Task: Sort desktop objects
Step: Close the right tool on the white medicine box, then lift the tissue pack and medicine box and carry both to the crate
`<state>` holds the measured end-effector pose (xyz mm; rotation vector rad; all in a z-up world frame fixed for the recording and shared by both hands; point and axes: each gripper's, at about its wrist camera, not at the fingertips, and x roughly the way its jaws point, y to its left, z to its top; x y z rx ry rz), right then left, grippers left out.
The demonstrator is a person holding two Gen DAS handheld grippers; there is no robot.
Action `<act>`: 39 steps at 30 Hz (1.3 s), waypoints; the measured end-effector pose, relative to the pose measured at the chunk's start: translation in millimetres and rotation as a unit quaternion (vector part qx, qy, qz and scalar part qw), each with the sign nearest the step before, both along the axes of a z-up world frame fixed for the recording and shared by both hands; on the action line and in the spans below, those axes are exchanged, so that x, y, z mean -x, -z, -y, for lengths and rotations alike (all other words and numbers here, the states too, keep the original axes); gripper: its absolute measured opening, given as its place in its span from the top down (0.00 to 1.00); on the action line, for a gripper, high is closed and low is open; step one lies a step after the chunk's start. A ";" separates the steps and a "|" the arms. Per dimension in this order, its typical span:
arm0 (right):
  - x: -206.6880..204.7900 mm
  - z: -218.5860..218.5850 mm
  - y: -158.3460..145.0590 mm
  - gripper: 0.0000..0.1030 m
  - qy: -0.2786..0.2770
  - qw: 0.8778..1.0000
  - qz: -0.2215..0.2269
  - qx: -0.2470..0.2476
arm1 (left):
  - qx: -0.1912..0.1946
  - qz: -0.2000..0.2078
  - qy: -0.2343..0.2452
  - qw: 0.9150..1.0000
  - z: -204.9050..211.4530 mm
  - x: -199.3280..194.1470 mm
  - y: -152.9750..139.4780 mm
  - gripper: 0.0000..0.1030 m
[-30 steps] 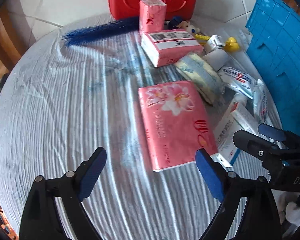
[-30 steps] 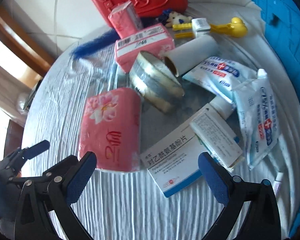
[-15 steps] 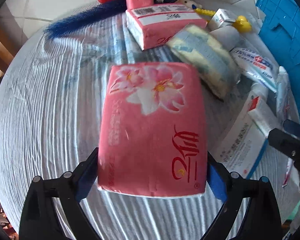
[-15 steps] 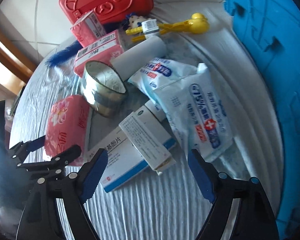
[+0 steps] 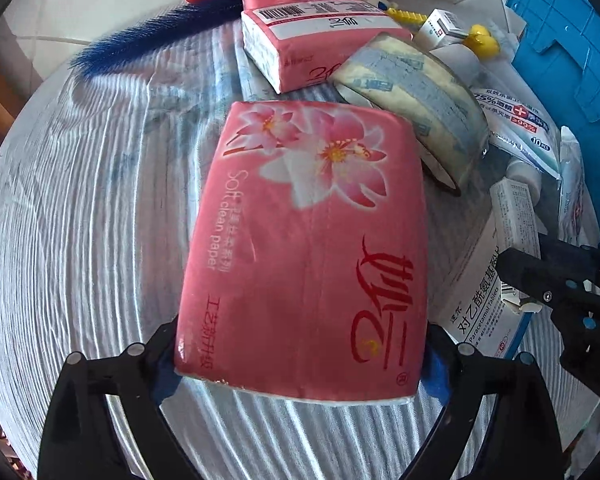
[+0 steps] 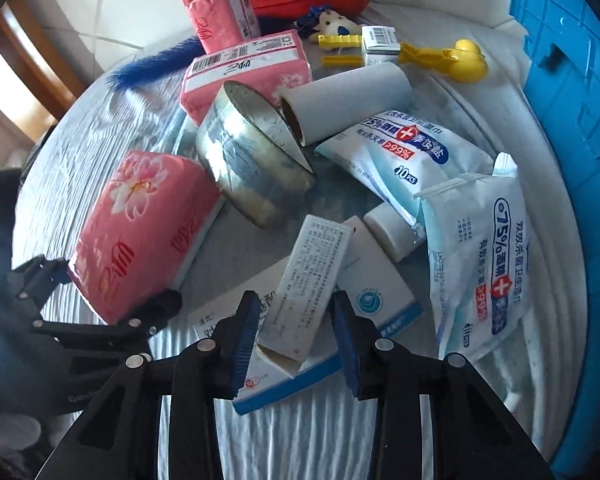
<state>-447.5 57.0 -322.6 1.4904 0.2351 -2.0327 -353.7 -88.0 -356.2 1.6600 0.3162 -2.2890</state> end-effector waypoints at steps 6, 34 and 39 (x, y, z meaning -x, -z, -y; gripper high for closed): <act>4.4 -2.5 -1.0 0.60 0.027 0.999 0.010 0.018 | 0.014 -0.010 0.006 1.000 -4.0 1.1 -2.3 0.11; -80.2 -25.4 -200.4 0.73 0.080 0.978 -0.183 0.061 | 0.043 -0.219 0.071 0.972 -45.7 -71.7 -203.1 0.11; -90.3 -55.4 -253.2 0.73 0.113 0.964 -0.229 0.081 | 0.043 -0.263 0.110 0.957 -77.6 -63.4 -248.2 0.11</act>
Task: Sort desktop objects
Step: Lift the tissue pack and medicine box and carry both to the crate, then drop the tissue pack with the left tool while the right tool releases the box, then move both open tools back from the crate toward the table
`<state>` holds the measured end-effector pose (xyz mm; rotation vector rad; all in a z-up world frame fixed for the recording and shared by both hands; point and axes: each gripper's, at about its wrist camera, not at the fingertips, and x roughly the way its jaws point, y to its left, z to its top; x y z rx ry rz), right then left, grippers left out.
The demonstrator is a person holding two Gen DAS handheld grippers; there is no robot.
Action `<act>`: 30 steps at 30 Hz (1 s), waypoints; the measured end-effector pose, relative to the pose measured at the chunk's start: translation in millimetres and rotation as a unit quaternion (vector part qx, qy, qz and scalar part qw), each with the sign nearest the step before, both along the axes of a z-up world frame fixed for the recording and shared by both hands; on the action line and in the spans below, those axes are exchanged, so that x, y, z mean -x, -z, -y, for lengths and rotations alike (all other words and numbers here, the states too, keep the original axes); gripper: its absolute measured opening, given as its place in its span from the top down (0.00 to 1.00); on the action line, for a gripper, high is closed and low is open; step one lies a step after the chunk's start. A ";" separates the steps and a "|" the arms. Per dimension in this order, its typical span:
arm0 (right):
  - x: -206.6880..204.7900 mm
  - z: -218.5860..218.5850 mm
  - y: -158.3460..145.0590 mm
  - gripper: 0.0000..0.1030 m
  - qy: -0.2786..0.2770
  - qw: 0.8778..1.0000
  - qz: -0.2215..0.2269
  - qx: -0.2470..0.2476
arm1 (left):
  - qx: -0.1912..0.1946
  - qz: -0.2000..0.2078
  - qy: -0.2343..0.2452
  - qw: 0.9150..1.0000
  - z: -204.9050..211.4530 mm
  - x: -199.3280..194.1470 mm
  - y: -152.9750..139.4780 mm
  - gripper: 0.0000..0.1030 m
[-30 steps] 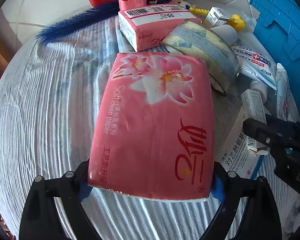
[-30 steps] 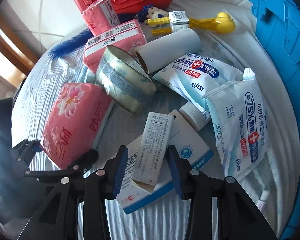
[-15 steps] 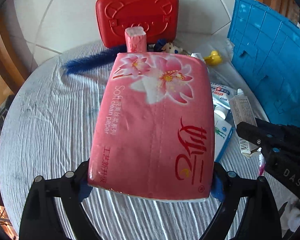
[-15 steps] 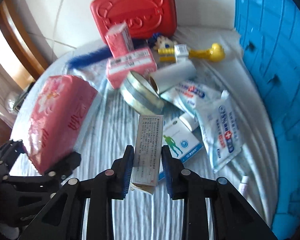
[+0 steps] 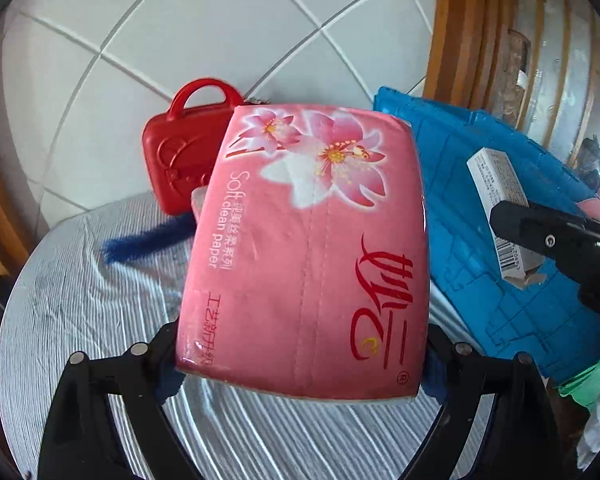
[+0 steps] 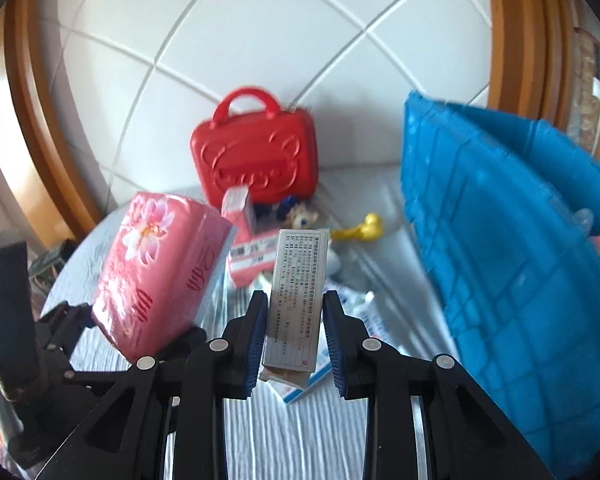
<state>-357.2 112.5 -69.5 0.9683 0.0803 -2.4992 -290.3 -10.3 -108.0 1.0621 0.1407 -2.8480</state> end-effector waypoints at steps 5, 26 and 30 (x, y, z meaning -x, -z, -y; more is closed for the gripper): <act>-1.3 -60.2 -53.2 0.73 0.047 0.997 -0.058 0.010 | -0.007 -0.057 0.049 0.997 -66.7 25.6 -52.3 0.11; 86.8 -347.8 -68.3 0.52 0.175 0.983 -0.049 0.000 | 0.067 -0.042 0.119 0.990 -338.8 136.1 -94.7 0.07; 87.2 -355.9 -61.2 0.09 0.173 0.984 -0.045 0.010 | 0.060 -0.057 0.103 0.991 -331.0 123.1 -98.5 0.07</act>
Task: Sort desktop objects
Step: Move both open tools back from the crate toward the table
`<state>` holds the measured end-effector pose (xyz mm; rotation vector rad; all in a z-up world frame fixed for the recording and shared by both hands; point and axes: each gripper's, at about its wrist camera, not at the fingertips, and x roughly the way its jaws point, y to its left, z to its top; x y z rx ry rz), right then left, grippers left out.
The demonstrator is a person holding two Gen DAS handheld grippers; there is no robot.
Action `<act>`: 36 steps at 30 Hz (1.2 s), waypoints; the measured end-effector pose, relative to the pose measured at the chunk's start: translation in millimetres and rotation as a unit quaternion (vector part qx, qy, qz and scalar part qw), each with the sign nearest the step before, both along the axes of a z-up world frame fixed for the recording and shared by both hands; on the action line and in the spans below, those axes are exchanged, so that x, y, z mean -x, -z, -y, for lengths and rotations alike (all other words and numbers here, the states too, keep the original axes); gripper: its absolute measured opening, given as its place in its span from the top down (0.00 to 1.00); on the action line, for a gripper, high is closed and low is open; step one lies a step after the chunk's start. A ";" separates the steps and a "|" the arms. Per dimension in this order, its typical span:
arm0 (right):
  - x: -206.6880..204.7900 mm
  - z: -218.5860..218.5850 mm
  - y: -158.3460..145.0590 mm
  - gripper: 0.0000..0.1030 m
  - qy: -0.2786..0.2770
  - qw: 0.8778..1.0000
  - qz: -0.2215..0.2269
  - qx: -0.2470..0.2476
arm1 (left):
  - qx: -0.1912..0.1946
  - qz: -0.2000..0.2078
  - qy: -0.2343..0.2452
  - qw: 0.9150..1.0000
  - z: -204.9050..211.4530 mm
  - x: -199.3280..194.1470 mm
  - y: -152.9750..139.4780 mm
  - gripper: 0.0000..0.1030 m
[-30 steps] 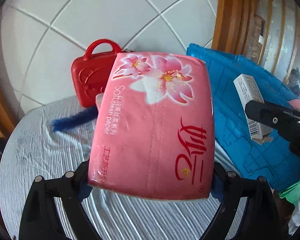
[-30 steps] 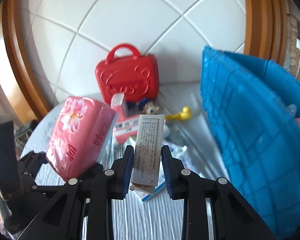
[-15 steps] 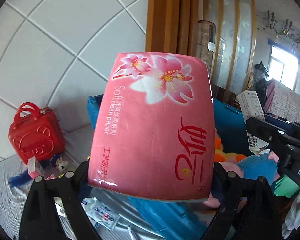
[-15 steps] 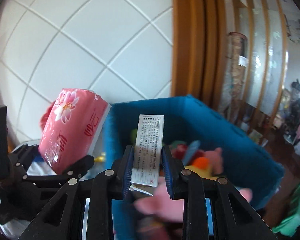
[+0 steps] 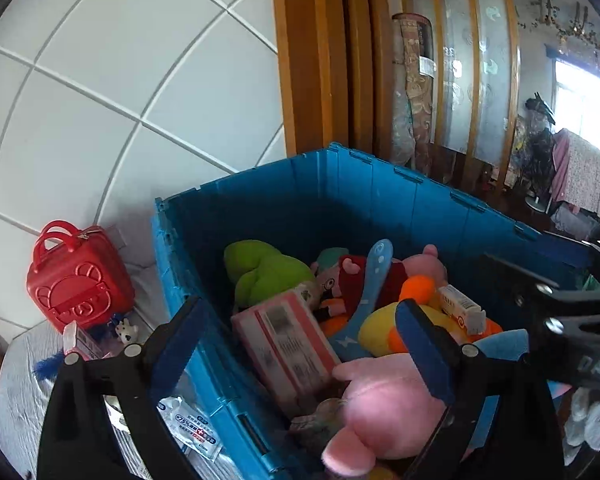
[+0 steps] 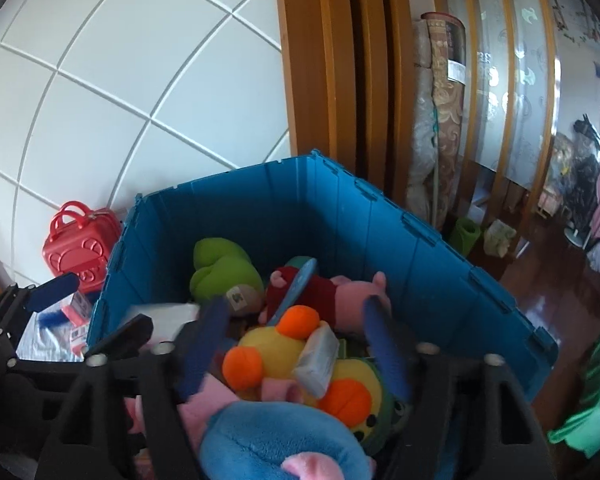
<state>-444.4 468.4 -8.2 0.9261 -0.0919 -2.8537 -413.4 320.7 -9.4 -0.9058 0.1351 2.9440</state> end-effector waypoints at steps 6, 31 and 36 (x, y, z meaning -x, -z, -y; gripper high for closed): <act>-27.1 7.3 -12.6 0.00 -0.002 1.000 -0.026 0.016 | -0.034 -0.046 -0.027 0.998 48.3 -38.3 -13.2 0.07; -292.5 261.9 -6.8 0.00 0.001 0.997 -0.068 -0.038 | -0.022 -0.042 -0.070 0.996 270.5 -293.5 12.9 0.00; -319.0 256.2 -13.5 0.00 0.024 0.996 -0.071 -0.042 | -0.029 -0.059 -0.064 0.996 267.0 -318.7 0.7 0.00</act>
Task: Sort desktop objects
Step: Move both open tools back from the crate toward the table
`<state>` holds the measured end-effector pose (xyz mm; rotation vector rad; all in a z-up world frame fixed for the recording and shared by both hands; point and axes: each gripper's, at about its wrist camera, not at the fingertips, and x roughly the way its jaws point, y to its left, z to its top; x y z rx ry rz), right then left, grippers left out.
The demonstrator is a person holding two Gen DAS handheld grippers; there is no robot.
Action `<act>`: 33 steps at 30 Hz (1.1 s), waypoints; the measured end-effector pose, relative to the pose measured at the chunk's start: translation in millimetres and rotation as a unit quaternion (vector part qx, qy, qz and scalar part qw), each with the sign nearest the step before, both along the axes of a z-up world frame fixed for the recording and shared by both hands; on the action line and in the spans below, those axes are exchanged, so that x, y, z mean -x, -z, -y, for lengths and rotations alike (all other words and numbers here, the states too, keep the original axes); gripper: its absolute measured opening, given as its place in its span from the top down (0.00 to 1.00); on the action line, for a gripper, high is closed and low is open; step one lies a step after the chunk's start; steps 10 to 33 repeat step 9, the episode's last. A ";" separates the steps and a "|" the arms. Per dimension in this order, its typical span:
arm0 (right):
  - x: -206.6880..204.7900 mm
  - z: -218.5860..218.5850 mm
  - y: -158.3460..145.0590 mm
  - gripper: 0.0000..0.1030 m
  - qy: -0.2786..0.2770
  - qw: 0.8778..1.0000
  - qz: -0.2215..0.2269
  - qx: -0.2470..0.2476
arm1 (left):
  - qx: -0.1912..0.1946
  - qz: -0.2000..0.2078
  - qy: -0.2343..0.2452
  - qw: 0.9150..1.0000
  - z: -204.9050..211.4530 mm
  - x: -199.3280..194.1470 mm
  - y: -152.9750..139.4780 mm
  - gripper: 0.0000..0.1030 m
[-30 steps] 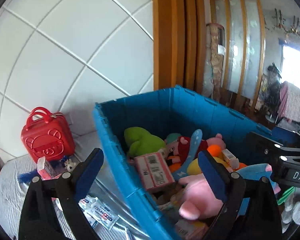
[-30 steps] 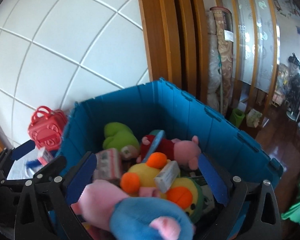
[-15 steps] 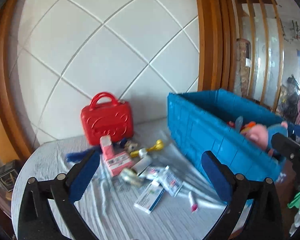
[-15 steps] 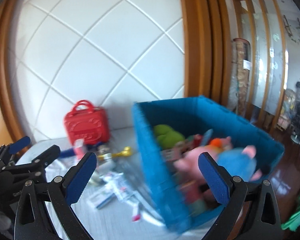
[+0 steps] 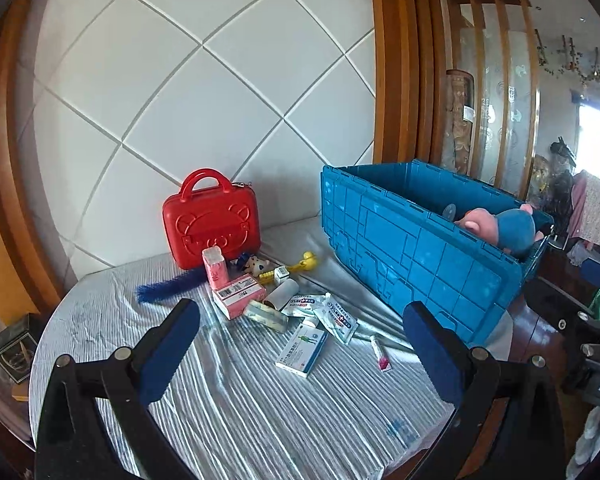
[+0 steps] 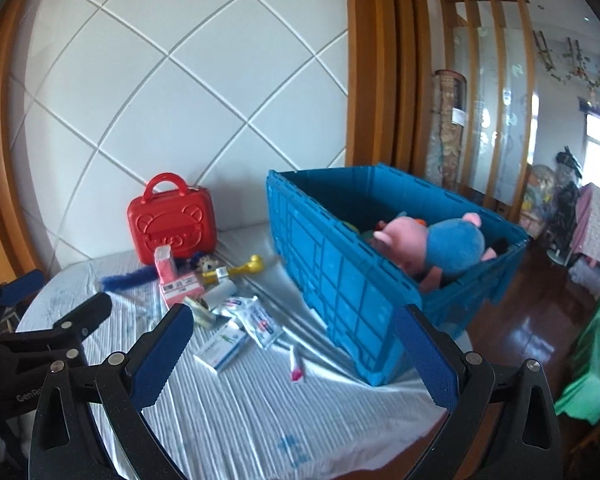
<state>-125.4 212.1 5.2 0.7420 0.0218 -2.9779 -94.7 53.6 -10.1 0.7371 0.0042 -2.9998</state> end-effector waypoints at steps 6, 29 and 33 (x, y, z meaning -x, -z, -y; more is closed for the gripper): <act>-21.8 -10.2 -6.0 0.00 0.014 1.000 -0.006 -0.003 | -0.012 -0.013 0.009 1.000 -8.3 -12.1 -6.3 0.00; -25.0 -15.5 -7.1 0.00 0.020 1.000 -0.006 -0.001 | -0.014 -0.015 0.016 1.000 -12.9 -14.1 -7.3 0.00; -25.0 -15.5 -7.1 0.00 0.020 1.000 -0.006 -0.001 | -0.014 -0.015 0.016 1.000 -12.9 -14.1 -7.3 0.00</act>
